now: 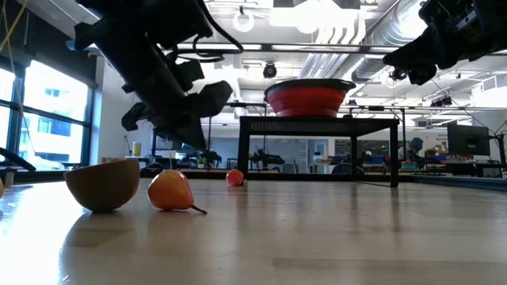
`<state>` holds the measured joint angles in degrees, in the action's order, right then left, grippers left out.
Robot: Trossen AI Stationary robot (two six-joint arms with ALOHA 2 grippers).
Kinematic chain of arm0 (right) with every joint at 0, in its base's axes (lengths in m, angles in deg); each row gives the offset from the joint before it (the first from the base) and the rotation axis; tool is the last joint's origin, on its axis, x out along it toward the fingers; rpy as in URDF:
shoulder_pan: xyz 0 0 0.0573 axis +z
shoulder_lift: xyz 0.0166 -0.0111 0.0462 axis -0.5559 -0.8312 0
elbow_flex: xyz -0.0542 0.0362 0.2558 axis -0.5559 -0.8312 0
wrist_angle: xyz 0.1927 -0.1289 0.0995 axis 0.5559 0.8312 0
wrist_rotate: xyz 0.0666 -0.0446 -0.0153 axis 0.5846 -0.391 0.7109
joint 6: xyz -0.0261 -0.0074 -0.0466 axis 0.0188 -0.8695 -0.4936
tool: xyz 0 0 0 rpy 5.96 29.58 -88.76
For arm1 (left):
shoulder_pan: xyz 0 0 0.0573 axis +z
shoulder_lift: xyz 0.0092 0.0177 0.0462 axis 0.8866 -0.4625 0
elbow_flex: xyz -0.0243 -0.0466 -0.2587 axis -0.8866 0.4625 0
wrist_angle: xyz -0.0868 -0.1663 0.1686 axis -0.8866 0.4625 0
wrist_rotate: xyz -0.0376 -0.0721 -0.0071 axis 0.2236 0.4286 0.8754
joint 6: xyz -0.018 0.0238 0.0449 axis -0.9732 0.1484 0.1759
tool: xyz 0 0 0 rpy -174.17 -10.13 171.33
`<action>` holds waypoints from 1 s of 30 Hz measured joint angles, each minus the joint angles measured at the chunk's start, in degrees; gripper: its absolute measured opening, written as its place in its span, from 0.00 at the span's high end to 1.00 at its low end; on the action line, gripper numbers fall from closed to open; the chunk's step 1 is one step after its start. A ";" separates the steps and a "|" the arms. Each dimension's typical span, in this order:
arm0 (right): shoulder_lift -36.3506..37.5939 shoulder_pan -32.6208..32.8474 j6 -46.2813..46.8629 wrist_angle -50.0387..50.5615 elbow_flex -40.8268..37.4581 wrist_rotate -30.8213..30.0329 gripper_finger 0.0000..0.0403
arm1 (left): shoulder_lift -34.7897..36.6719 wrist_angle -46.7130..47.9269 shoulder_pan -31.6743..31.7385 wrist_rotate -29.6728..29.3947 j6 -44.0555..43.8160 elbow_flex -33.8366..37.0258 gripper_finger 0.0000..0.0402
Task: Pick & Place Fruit
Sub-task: Put the pear into the strainer on the shelf
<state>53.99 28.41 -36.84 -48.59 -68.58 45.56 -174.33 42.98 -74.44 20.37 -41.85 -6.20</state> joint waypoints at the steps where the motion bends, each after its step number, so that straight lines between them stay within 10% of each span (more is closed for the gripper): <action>1: 0.00 0.01 0.00 0.15 0.02 0.01 0.99 | 0.00 -0.04 0.00 0.00 -0.05 0.02 0.99; 7: 0.00 0.00 -0.01 0.33 0.02 0.00 0.99 | 0.00 -0.24 0.52 0.33 -0.81 -0.02 0.89; 21: 0.00 0.00 -0.01 0.33 0.00 0.02 0.99 | 0.00 -0.26 7.26 10.65 -4.64 -0.01 0.27; 30: 0.00 0.02 -0.01 0.33 0.02 0.00 0.99 | 0.00 -6.71 7.50 11.28 -3.85 -0.02 0.15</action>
<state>53.99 28.43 -36.85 -48.25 -68.56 45.56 -174.33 36.26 -66.95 31.66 -45.70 -6.22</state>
